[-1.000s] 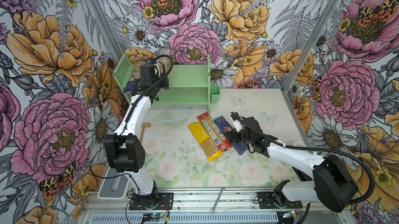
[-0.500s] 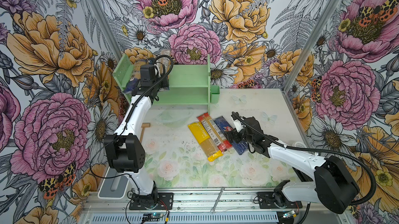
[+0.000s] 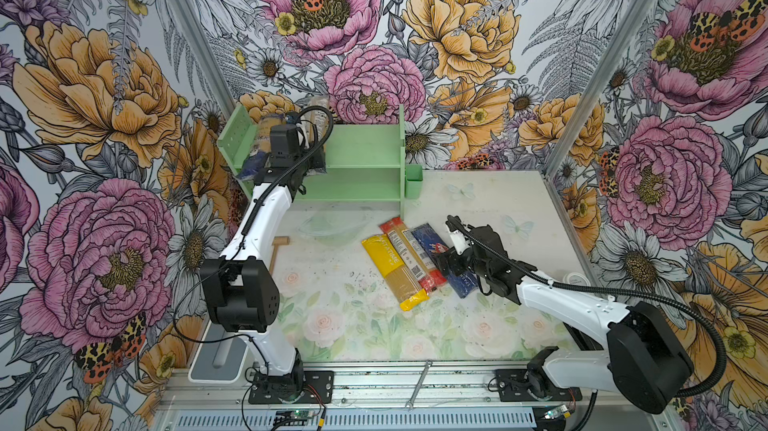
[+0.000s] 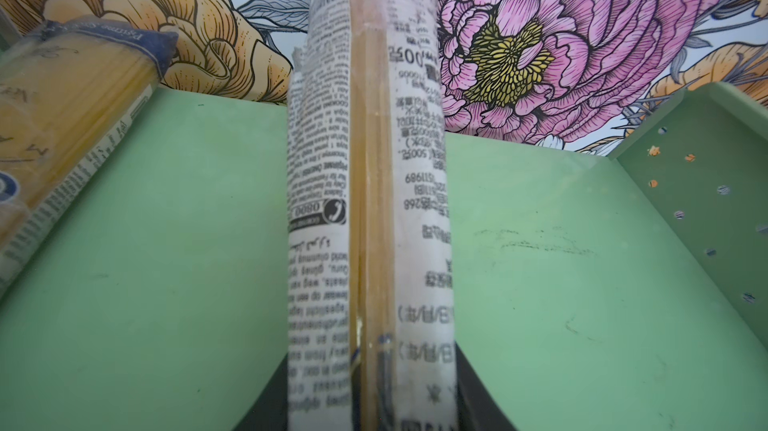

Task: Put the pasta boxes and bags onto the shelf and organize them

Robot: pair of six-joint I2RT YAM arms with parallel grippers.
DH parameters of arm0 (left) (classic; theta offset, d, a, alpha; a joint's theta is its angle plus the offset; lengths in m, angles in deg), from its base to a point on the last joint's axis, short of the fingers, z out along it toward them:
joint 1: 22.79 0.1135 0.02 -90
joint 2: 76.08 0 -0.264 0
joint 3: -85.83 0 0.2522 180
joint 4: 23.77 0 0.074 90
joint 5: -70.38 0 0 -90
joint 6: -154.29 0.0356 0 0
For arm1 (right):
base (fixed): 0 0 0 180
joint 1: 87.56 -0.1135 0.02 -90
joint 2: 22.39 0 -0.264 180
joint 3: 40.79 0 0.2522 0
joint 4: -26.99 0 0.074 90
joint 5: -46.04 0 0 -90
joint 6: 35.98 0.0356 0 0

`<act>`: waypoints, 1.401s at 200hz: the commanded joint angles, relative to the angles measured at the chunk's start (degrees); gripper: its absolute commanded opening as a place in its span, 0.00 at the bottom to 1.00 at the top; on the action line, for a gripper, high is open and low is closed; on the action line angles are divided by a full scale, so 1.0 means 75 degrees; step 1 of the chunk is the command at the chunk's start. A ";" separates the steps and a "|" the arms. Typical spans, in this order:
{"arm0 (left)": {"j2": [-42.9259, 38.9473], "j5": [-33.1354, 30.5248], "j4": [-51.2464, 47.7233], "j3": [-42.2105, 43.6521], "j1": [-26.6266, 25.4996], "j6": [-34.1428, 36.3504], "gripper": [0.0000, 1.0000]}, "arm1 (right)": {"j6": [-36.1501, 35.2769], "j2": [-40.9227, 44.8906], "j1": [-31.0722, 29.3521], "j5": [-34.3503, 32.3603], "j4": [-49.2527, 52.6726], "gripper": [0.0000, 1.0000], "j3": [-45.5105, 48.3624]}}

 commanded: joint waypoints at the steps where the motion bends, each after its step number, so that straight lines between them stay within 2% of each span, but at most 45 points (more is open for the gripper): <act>1: -0.0266 -0.0178 0.0658 0.0008 -0.0040 -0.0065 0.42 | -0.0044 0.0213 0.0020 -0.0135 -0.0016 1.00 0.0066; 280: -0.0431 -0.0215 0.0804 0.0164 -0.0151 -0.0156 0.51 | -0.0029 0.0235 0.0020 -0.0182 -0.0089 0.99 0.0153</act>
